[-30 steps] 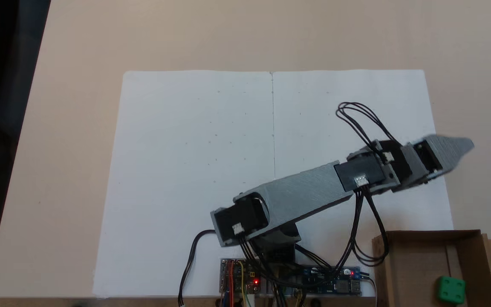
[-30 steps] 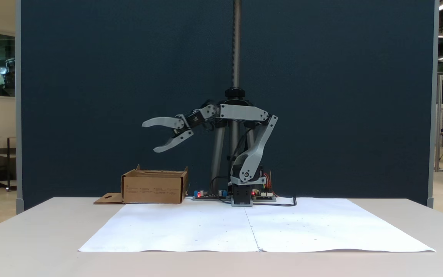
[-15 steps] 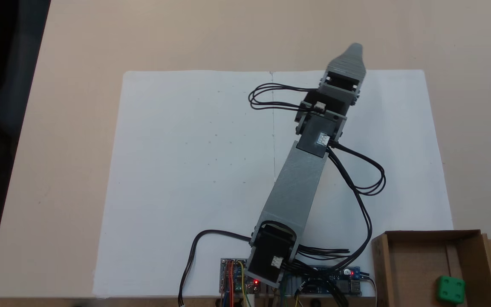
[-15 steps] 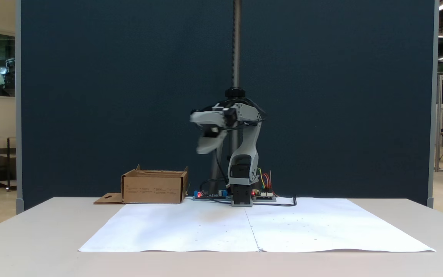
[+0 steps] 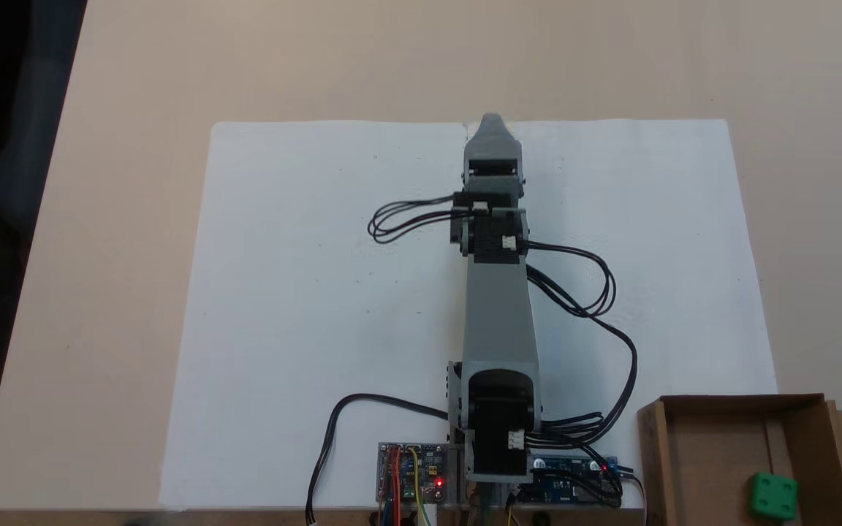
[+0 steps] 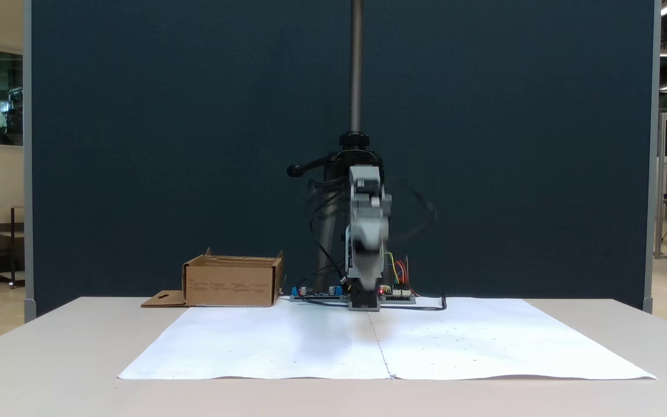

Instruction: Grasp a green dice and put it in the bin.

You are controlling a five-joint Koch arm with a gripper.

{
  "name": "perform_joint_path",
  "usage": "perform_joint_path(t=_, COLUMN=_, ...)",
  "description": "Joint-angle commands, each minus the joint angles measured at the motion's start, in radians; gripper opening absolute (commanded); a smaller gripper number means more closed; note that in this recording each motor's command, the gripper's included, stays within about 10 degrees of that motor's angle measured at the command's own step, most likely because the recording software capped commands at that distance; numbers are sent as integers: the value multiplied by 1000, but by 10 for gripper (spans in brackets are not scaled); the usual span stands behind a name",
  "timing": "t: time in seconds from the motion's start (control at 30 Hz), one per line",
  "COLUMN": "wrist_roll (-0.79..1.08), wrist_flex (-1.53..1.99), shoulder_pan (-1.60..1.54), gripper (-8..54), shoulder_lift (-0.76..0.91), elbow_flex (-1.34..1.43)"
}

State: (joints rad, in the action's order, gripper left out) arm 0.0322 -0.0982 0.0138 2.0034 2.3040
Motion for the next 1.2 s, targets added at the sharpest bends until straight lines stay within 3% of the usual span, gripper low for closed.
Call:
perform_joint_path(t=0.0, wrist_roll=-81, wrist_flex=-168, shoulder_pan=-23, gripper=437, shoulder_lift=31, elbow_flex=44)
perform_joint_path(t=0.63, wrist_roll=-83, wrist_flex=-830, shoulder_pan=-17, gripper=442, shoulder_lift=133, elbow_flex=736)
perform_joint_path(t=0.97, wrist_roll=-71, wrist_flex=-1155, shoulder_pan=-9, gripper=449, shoulder_lift=341, elbow_flex=825)
perform_joint_path(t=1.17, wrist_roll=-61, wrist_flex=-1330, shoulder_pan=-5, gripper=451, shoulder_lift=345, elbow_flex=825)
